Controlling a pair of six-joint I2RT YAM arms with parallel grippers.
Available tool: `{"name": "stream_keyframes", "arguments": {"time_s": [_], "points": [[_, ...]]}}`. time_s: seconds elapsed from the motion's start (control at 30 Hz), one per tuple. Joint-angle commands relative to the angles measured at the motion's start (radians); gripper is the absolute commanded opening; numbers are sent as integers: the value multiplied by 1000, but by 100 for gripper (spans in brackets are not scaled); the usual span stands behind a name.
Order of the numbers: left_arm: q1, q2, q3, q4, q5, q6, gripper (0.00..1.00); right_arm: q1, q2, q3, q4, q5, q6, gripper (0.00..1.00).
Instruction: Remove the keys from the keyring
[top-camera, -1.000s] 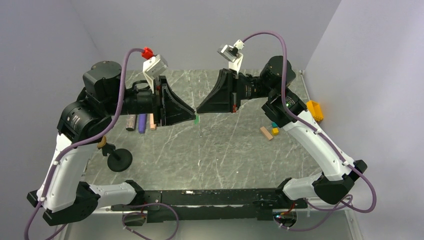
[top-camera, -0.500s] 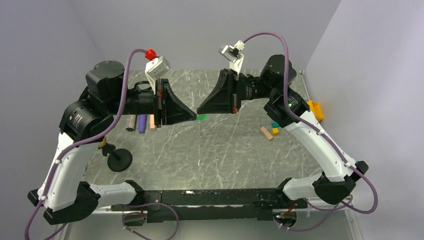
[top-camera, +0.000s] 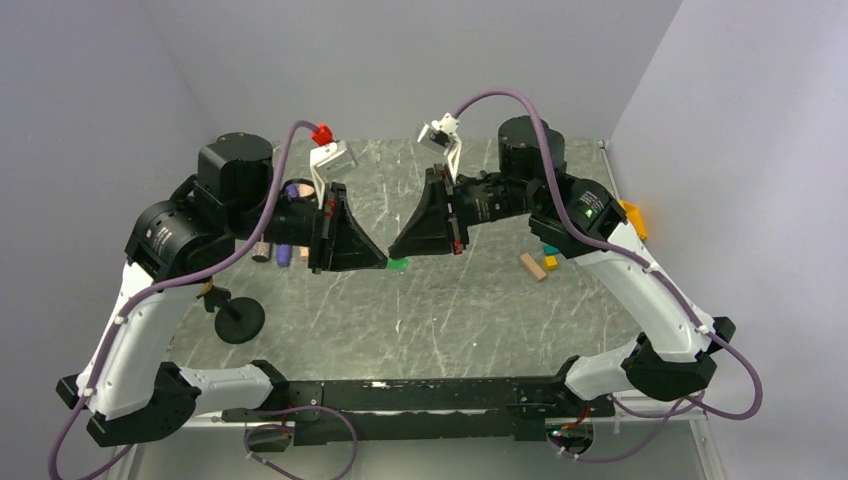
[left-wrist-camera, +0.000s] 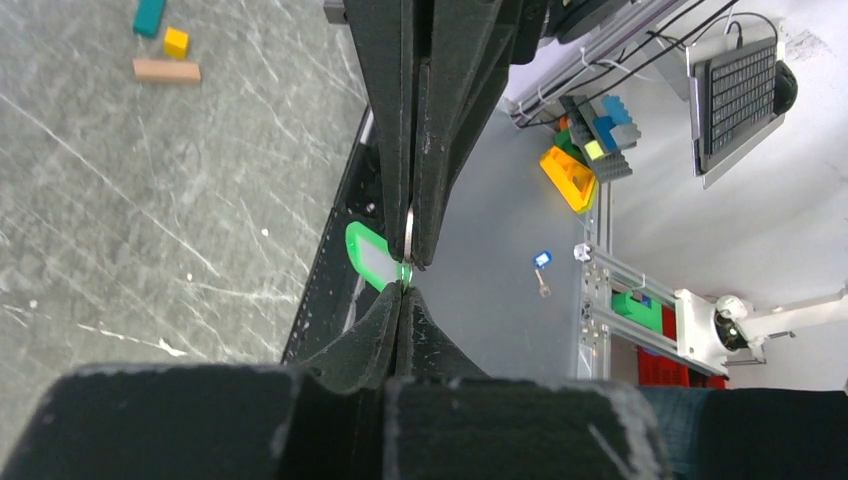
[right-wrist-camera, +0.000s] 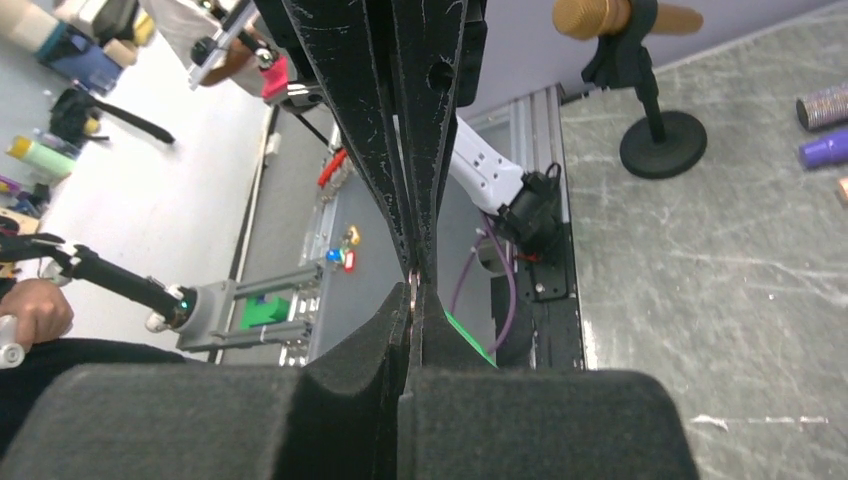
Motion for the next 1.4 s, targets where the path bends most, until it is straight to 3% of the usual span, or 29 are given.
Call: {"name": "stream_keyframes", "arguments": {"time_s": [0.0,0.37,0.57,1.3,1.33,1.37], "points": [[-36,-23,-14,-37,-21,29,0,23,15,38,-186,82,-116,0],[-147,-27,-51,-87,-111,33,0,107,28,18,-219,157,-137,0],[-158,-21,-37,-155,-146,62,0,125,36,24,-252,182,-148,0],[-187,-76,-114,-173,-172,77,0,230,125,40,-352,241,-192,0],[-187,-80,-113,-174,-189,73,1,230,123,35,-345,238,-190,0],[-187,-85,-112,-176,-211,67,19,230,118,27,-332,238,-184,0]]}}
